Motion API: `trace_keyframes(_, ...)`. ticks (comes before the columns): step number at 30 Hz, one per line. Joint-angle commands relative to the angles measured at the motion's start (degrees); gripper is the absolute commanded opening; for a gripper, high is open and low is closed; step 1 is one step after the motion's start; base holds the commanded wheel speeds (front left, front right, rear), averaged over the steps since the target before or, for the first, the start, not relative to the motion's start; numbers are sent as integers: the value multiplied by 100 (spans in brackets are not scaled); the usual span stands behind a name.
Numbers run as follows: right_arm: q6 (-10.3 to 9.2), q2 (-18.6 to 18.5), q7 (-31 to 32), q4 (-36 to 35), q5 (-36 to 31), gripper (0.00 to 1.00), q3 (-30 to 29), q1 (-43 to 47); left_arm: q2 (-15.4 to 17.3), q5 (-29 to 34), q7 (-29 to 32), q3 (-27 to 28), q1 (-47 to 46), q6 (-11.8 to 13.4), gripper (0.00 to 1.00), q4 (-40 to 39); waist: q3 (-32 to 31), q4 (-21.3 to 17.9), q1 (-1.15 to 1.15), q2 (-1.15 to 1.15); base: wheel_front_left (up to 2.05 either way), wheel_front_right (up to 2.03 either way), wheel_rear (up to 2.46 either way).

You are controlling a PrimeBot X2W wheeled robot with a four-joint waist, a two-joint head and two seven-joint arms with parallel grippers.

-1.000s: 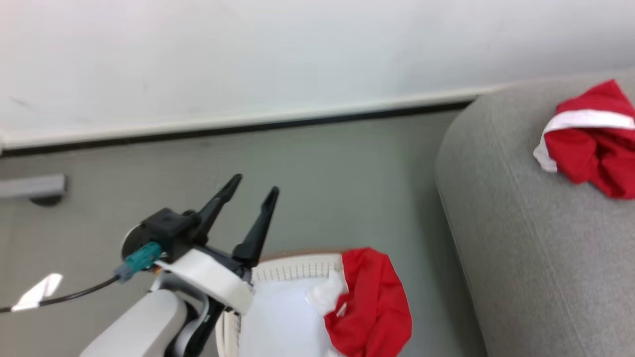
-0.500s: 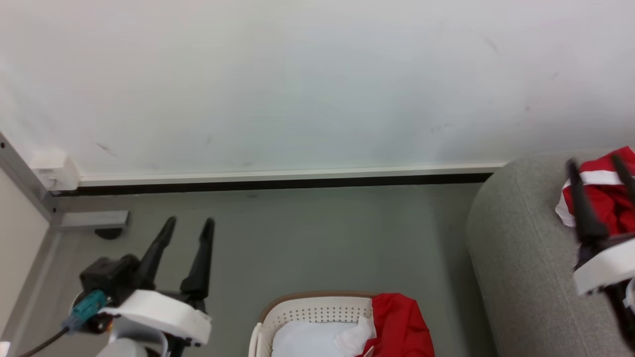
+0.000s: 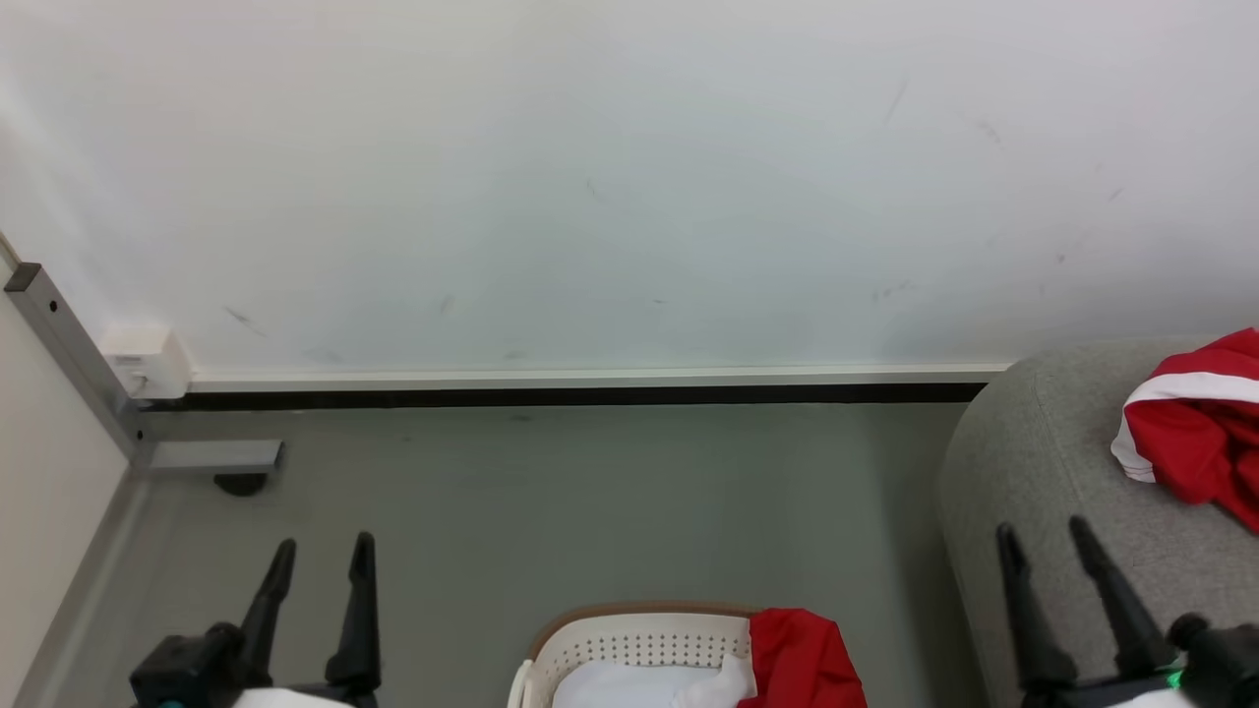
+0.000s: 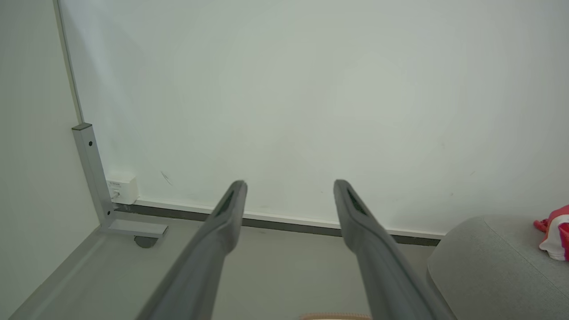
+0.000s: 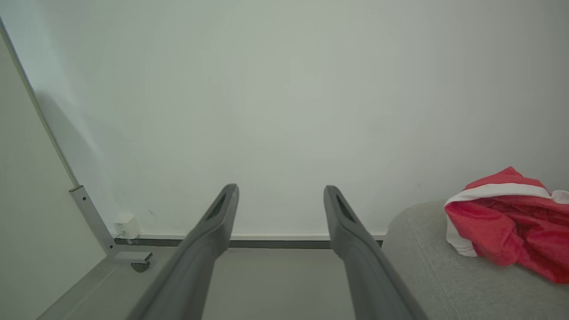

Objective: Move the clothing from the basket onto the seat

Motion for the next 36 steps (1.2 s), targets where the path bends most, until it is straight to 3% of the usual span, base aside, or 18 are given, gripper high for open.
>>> trace_keyframes(1,-13,-39,-110,55,-129,100,102,128,-94,161,-2,114,126,-72,100,-28,-7,-31,1,0,0,0,0)
trace_keyframes(10,-13,105,-626,563,-359,100,372,176,-668,789,-3,725,417,-631,100,188,33,-167,1,0,0,0,0)
trace_keyframes(16,-13,138,-700,718,-423,100,425,-1,-885,1061,-3,1000,326,-941,100,276,71,-216,1,0,0,0,0)
trace_keyframes(36,-13,171,-743,773,-458,100,463,-197,-1340,1555,-3,1490,216,-1467,100,458,121,-478,1,0,0,0,0)
